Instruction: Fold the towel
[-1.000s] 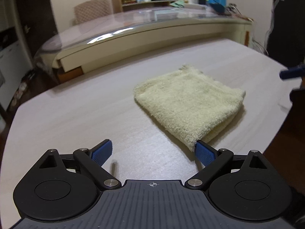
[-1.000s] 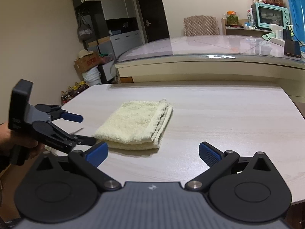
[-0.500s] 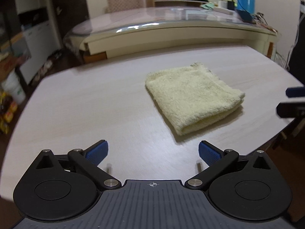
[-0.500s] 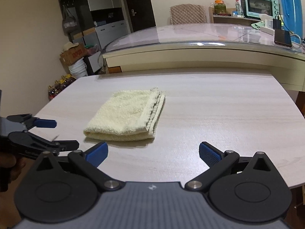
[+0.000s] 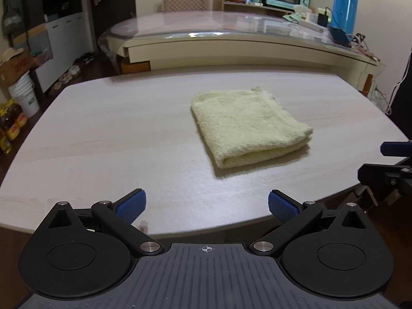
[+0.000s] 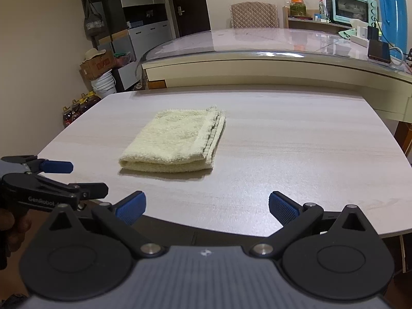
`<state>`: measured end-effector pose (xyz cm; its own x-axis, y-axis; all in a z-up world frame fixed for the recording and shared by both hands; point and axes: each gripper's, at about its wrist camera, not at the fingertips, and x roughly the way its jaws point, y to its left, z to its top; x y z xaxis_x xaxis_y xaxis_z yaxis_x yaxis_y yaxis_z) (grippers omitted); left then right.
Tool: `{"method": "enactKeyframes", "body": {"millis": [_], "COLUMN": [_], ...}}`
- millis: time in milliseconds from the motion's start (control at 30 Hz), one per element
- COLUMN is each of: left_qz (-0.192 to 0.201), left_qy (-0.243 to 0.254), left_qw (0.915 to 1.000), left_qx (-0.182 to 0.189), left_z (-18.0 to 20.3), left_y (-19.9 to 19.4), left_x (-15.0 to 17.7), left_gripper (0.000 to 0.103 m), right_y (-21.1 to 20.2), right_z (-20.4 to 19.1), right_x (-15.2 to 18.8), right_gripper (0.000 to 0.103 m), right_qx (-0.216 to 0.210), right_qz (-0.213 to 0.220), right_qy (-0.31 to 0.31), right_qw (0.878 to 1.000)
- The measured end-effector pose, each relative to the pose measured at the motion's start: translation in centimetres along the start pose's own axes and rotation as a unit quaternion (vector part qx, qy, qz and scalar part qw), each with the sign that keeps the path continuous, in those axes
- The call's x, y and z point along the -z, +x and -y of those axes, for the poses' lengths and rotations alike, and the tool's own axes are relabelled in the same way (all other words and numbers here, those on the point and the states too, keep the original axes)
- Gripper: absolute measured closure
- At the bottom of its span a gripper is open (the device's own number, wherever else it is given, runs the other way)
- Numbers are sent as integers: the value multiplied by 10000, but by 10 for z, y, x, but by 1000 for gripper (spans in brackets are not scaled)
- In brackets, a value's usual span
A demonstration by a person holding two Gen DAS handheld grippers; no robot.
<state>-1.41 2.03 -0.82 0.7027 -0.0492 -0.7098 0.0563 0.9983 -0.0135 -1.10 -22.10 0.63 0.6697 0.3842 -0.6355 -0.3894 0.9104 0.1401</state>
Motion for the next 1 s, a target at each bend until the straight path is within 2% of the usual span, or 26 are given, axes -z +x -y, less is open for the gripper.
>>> {"method": "enactKeyframes", "body": {"millis": [400, 1000], "left_qz": [46, 1], "left_qy": [-120, -128], "left_qw": [9999, 9999], "left_qx": [-16, -47], "left_z": [5, 5], "left_y": [-8, -5], "left_x": [7, 2], "left_gripper": [0, 0], "right_y": [-11, -2], "right_z": [-1, -4], "right_x": [0, -4], "right_gripper": [0, 0], "right_qx": [11, 45], "right_qz": [53, -63], "right_qy": [-2, -57], "right_qw": [10000, 10000]}}
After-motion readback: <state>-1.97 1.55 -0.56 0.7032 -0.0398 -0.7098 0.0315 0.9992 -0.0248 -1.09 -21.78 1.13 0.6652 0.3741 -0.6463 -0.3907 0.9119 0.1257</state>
